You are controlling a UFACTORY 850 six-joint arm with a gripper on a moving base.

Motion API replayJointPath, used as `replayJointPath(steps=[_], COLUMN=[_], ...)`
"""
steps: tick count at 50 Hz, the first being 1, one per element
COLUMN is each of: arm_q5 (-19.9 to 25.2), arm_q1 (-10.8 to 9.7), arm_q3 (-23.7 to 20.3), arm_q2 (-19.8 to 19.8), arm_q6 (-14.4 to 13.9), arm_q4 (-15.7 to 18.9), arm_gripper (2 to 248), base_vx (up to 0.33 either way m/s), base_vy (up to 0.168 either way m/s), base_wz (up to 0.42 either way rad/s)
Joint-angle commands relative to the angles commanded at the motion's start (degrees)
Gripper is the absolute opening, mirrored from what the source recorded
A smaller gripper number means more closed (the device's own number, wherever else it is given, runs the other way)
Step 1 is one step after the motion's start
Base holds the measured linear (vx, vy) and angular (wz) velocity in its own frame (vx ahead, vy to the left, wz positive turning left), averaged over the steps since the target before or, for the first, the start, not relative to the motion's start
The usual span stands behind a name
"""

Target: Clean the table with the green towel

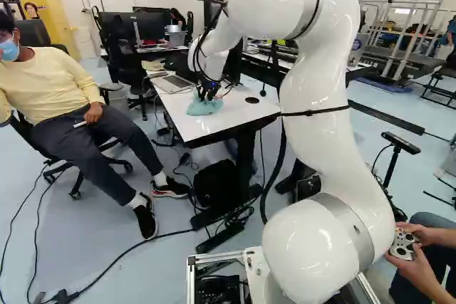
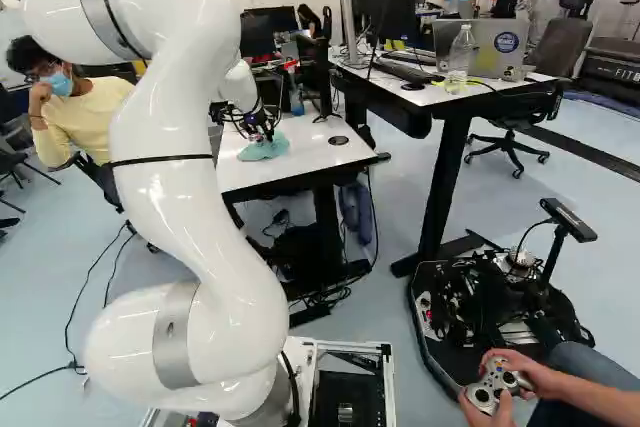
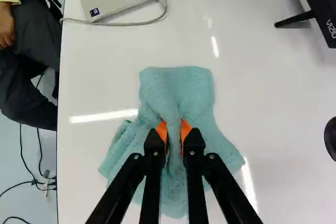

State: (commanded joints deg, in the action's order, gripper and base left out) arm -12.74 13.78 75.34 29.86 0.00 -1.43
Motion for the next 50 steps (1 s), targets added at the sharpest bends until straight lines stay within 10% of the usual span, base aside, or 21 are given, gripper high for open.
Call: replayJointPath(steps=[50], arm_q5=[0.00], arm_q1=[4.05], arm_q3=[-10.35], arm_q2=[-7.87], arm_q6=[0.00], arm_q4=[0.00], arm_gripper=[50], base_vx=[0.000], base_vy=[0.000], base_wz=[0.000])
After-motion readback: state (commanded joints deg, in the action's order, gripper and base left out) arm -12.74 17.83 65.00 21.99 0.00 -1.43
